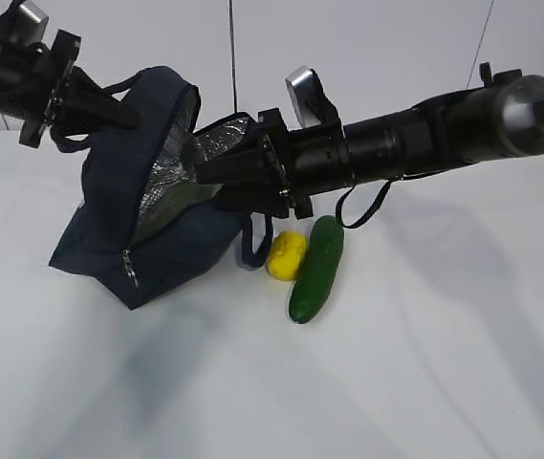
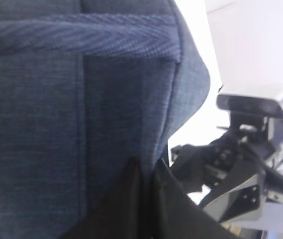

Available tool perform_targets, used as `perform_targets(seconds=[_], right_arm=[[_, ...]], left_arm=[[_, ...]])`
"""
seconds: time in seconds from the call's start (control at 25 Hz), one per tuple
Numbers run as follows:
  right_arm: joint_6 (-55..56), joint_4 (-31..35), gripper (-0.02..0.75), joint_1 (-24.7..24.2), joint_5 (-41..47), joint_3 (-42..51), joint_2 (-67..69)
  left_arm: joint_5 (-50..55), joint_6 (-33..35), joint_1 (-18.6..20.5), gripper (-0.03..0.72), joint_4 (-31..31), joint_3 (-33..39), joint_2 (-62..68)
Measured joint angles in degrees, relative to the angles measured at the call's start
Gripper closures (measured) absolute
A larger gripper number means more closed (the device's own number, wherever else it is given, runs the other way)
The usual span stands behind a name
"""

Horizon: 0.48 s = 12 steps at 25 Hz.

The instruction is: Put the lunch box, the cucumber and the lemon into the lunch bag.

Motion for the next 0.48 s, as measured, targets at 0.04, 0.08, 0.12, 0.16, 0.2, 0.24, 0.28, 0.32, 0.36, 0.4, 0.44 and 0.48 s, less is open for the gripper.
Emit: perform_targets(seconds=[0.04, 0.08, 0.12, 0.16, 0.2, 0.24, 0.28, 0.32, 0.36, 0.4, 0.44, 0.48], right_arm=[[0.8, -1.4, 0.334, 0.0, 0.0, -0.5, -0.3], [1.9, -3.0, 0.334, 0.0, 0.1, -1.3, -0.7], [2.9, -5.0, 0.334, 0.0, 0.1, -2.2, -1.0], [4.3, -7.1, 0.334, 0.0, 0.2, -3.0, -1.4], [6.0, -9.1, 0.334, 0.0, 0.4, -4.1, -1.9], [7.7, -11.6, 0.334, 0.0, 0.5, -5.4, -2.3], [9.3, -14.6, 0.334, 0.0, 0.6, -6.5, -2.7], [11.6, -17.9, 0.334, -0.1, 0.7, -7.9, -3.1], [14.0, -20.7, 0.334, -0.1, 0.8, -9.3, -3.5], [16.1, -24.3, 0.334, -0.1, 1.0, -10.5, -4.0], [18.6, -27.8, 0.335, -0.1, 1.3, -11.5, -4.3], [21.1, -30.6, 0.335, -0.1, 1.4, -12.4, -4.8]], left_arm=[[0.5, -0.1, 0.1, 0.695, 0.6, 0.0, 0.0], [1.0, -0.1, 0.4, 0.695, 1.3, 0.0, 0.0], [1.5, -0.2, 0.5, 0.696, 2.0, -0.1, 0.0], [2.0, -0.5, 0.6, 0.696, 2.8, -0.1, 0.0], [2.4, -0.7, 0.7, 0.696, 3.5, -0.1, 0.0], [2.7, -0.9, 0.9, 0.696, 4.4, -0.1, 0.0], [2.8, -1.2, 1.1, 0.696, 5.2, -0.1, 0.0], [2.9, -1.4, 1.3, 0.696, 5.8, -0.1, 0.0], [2.9, -1.6, 1.6, 0.696, 6.2, -0.1, 0.0], [3.0, -1.7, 1.7, 0.696, 6.6, -0.1, 0.0], [3.0, -1.8, 1.9, 0.696, 6.9, -0.1, 0.0], [3.1, -1.8, 2.0, 0.696, 7.0, -0.1, 0.0]])
